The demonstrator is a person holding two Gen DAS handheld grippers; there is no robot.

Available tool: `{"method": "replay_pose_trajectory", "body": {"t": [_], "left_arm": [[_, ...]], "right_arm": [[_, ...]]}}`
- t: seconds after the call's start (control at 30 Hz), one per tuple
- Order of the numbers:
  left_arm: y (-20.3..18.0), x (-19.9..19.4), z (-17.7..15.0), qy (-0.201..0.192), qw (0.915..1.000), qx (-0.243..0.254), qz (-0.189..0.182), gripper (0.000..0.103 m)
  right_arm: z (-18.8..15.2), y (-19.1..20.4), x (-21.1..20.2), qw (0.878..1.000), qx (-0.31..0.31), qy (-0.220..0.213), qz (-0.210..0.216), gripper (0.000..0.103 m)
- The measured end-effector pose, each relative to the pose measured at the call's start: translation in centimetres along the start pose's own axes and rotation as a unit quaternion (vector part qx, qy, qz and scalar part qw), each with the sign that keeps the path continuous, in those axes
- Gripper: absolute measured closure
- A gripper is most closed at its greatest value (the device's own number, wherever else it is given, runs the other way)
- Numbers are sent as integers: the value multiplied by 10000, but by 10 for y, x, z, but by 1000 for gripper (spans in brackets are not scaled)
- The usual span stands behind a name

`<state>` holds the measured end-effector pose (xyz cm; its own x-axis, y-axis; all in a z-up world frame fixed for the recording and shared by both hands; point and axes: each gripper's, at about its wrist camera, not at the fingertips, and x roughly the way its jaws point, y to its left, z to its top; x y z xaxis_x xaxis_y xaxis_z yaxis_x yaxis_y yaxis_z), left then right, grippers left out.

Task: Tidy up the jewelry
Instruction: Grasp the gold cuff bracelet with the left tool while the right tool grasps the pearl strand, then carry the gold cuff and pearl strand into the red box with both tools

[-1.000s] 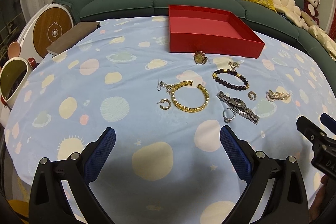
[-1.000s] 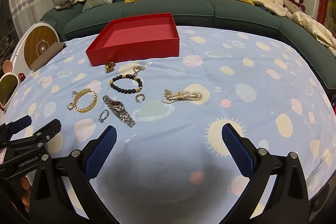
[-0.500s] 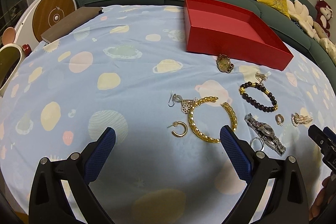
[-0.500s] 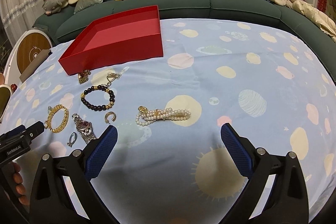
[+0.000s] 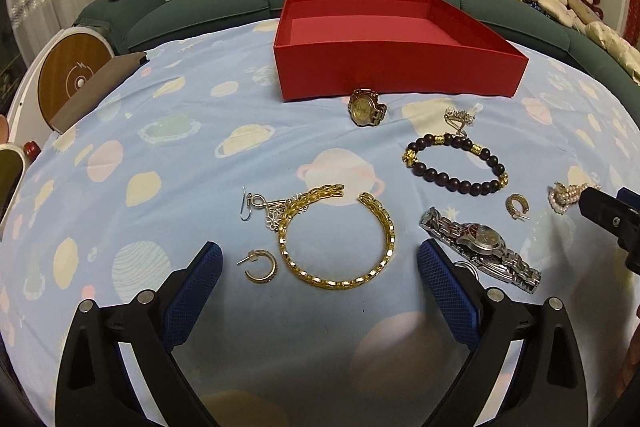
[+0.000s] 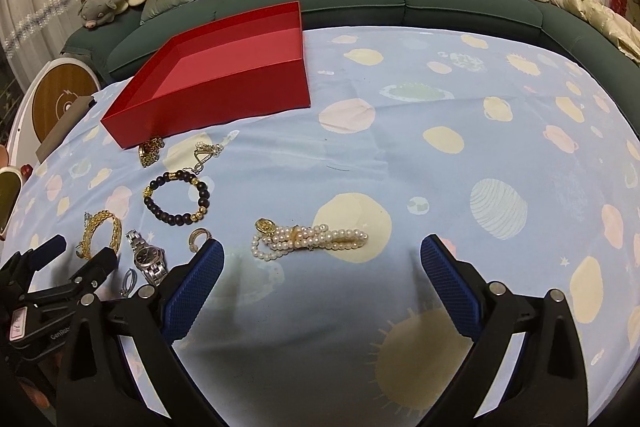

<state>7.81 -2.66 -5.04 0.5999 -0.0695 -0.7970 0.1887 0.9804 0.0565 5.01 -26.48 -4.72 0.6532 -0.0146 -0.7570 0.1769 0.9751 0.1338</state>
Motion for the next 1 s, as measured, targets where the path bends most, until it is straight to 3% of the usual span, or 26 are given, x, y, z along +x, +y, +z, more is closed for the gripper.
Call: {"method": "replay_pose_trajectory", "body": {"t": [0.3,0.37,0.47,0.67,0.77,0.83,0.9,1.0], "left_arm": [[0,0,6,-2,9992,-176,-353,46],[2,-2,7,28,9987,-259,-429,46],[9,-4,8,95,9969,-455,-630,46],[16,-11,5,135,9945,-607,-842,46],[18,-14,4,125,9943,-610,-867,46],[20,-18,4,85,9944,-597,-873,46],[21,-23,4,42,9943,-586,-889,47],[21,-31,4,-10,9938,-574,-955,47]], "right_arm": [[-1,-4,11,9999,-79,93,2,7],[0,-4,14,9999,-111,114,47,9],[2,-3,18,9997,-199,150,76,23],[6,-1,20,9991,-371,180,129,37],[5,4,17,9983,-442,319,200,55],[2,7,14,9977,-463,429,262,75],[-2,9,11,9969,-451,538,363,88],[-6,14,7,9960,-441,618,481,94]]}}
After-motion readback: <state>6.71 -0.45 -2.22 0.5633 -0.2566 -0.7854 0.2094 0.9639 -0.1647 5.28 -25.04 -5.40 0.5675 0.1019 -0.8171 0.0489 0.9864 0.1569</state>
